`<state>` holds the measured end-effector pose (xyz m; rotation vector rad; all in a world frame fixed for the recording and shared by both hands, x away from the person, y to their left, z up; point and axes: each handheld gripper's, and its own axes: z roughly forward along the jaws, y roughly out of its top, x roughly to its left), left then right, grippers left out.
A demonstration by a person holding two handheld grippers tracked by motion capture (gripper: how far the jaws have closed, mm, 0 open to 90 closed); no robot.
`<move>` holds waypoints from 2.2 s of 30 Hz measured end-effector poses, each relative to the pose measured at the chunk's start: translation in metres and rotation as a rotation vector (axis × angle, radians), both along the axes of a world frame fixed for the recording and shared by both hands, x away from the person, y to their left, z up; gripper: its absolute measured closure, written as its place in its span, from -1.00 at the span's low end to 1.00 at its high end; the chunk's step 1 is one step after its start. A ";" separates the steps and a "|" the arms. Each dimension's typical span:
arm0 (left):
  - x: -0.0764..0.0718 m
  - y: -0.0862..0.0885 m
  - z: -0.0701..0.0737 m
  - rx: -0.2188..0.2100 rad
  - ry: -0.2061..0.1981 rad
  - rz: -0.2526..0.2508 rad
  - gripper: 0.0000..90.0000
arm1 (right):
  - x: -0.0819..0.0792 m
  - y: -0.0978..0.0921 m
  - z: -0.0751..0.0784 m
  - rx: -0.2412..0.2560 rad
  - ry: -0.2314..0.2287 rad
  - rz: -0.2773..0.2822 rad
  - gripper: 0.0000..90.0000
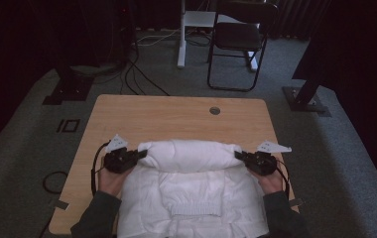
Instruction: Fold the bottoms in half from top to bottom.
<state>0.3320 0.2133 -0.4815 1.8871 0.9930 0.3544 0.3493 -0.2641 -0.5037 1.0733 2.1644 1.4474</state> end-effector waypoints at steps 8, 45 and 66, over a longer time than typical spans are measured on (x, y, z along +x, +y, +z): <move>-0.027 -0.023 -0.057 0.219 0.153 -0.016 0.85 | -0.027 0.004 -0.045 -0.057 0.152 0.008 0.88; 0.113 -0.022 -0.058 0.182 0.194 0.194 0.86 | 0.095 0.054 -0.051 -0.165 0.210 -0.210 0.83; 0.066 0.010 0.055 -0.107 -0.063 0.107 0.89 | 0.064 0.020 0.052 0.059 -0.086 -0.199 0.91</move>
